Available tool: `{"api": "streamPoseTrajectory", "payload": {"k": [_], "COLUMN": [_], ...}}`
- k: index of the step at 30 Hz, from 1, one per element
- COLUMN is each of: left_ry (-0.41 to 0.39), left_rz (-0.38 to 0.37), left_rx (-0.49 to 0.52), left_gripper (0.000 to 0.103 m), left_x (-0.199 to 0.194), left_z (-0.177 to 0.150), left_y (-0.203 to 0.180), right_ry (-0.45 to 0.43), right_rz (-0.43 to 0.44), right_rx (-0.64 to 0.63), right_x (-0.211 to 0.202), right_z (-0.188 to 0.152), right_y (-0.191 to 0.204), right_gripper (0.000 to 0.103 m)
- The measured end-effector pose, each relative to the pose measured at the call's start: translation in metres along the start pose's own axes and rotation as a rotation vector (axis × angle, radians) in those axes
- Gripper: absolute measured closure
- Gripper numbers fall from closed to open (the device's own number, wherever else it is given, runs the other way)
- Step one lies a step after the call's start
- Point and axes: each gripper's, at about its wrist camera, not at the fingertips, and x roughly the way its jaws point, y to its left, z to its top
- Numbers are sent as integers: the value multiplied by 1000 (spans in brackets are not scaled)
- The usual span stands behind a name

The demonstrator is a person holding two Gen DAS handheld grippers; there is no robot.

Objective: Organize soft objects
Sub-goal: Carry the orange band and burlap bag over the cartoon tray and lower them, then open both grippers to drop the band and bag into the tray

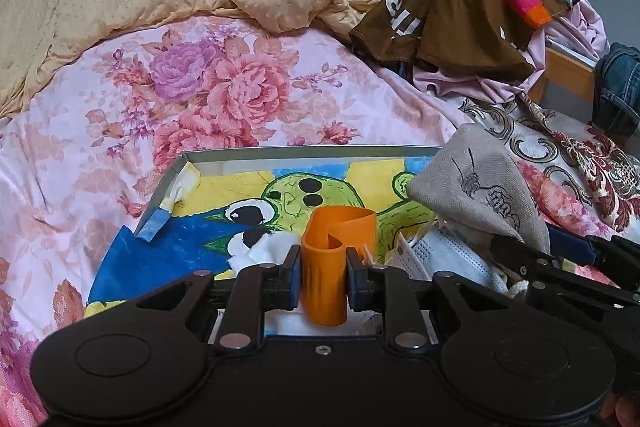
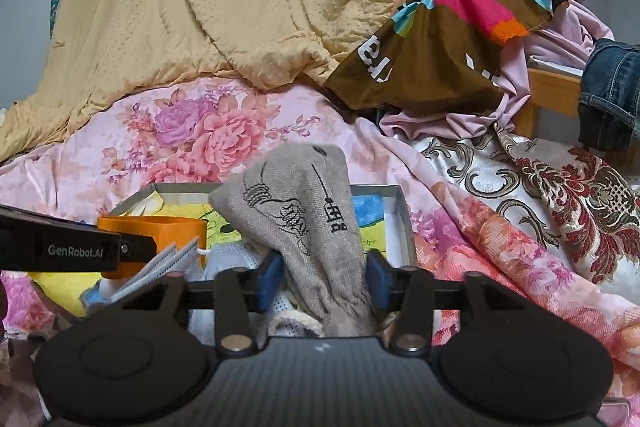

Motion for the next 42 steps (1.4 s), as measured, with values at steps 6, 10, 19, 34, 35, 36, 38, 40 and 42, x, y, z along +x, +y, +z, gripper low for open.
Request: {"api": "streamPoseTrajectory", "payload": {"k": [6, 10, 19, 34, 35, 36, 38, 40, 42], "left_ry": [5, 2, -19, -78, -87, -95, -104, -118, -136], "left_rz": [-3, -7, -27, -84, -80, -77, -73, -68, -66], "left_rx": [-5, -5, -5, -2, 2, 7, 17, 27, 33], "left_gripper": [75, 71, 43, 20, 19, 18, 17, 16, 11], "left_x": [-5, -9, -23, -66, -71, -76, -86, -97, -108], "left_z": [0, -1, -5, -9, -9, -10, -11, -12, -13], "left_y": [2, 3, 7, 6, 6, 7, 7, 8, 10], "right_ry": [-2, -11, -45, -115, -120, -124, -127, -129, -132], "right_rz": [-3, -5, -68, -132, -131, -133, -133, -126, -122], "right_rx": [22, 27, 7, 12, 15, 17, 25, 39, 47], "right_x": [-6, -14, -43, -96, -100, -104, -111, -119, -129], "right_z": [3, 5, 11, 19, 18, 17, 15, 13, 11], "right_y": [-6, -5, -7, -15, -14, -14, -13, -12, -9], "right_gripper": [22, 16, 2, 0, 0, 0, 0, 0, 0]}}
